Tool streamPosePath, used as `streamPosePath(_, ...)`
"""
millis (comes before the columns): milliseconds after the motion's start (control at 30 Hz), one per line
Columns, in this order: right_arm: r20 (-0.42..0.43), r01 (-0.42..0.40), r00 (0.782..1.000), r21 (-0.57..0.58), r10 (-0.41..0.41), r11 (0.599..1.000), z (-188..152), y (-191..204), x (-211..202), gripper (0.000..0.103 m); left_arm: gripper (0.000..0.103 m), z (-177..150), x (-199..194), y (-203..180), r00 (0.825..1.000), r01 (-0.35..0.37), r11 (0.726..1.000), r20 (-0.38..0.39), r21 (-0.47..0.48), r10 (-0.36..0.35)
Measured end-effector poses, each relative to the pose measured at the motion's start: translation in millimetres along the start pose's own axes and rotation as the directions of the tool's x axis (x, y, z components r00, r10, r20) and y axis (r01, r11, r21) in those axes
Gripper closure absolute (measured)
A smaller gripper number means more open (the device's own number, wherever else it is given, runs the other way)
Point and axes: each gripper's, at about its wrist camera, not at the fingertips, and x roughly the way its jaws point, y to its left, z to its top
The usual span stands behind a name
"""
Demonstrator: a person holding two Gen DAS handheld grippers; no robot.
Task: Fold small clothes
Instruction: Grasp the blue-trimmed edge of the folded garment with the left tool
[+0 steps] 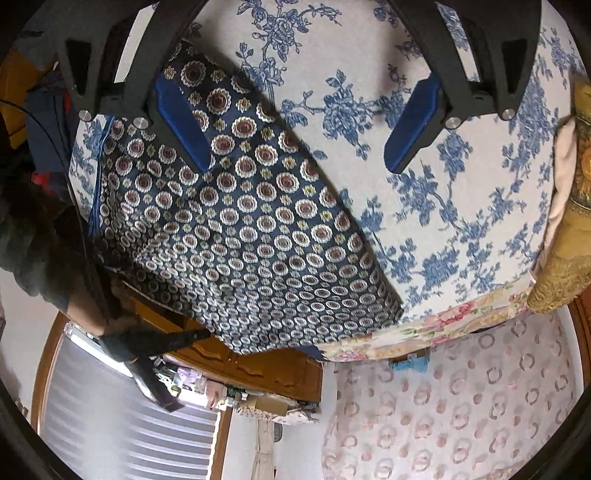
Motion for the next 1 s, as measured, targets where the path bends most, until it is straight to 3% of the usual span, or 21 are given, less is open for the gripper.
streamPosePath(133, 0.041, -0.031, 0.999, -0.036, 0.033, 0.999, -14.4, 1.7, -28.2, 0.075, 0.007, -3.8, 2.9, -1.9, 1.000, 0.013, 1.000, -0.004, -0.009, -0.013)
streamPosePath(167, 0.049, -0.046, 0.998, -0.047, 0.048, 0.998, -18.0, 0.6, -35.5, 0.070, 0.007, -4.1, 3.7, -2.5, 1.000, 0.017, 1.000, -0.003, -0.010, -0.017)
streamPosePath(233, 0.066, -0.056, 0.996, -0.074, 0.061, 0.996, -35.0, 7.4, -53.6, 0.061, 0.007, -6.1, 2.8, -7.1, 1.000, 0.025, 1.000, -0.005, -0.008, -0.025)
streamPosePath(400, 0.103, -0.098, 0.989, -0.120, 0.110, 0.988, -91.1, 26.5, -93.6, 0.056, 0.007, -17.2, -4.5, -17.8, 0.997, 0.075, 0.997, -0.003, 0.003, -0.075)
streamPosePath(600, 0.111, -0.167, 0.977, -0.128, 0.182, 0.978, -142.3, 52.2, -112.3, 0.050, 0.023, -31.1, -16.0, -23.9, 0.993, 0.120, 0.993, -0.016, -0.007, -0.120)
streamPosePath(833, 0.138, -0.081, 0.985, -0.176, 0.106, 0.981, -173.7, 80.5, -107.6, 0.045, 0.048, -42.5, -22.0, -35.4, 0.991, 0.131, 0.991, -0.026, 0.004, -0.131)
streamPosePath(1000, 0.107, -0.091, 0.988, -0.145, 0.107, 0.985, -183.2, 77.4, -91.6, 0.045, 0.049, -48.4, -17.9, -39.3, 0.990, 0.136, 0.991, -0.044, 0.000, -0.136)
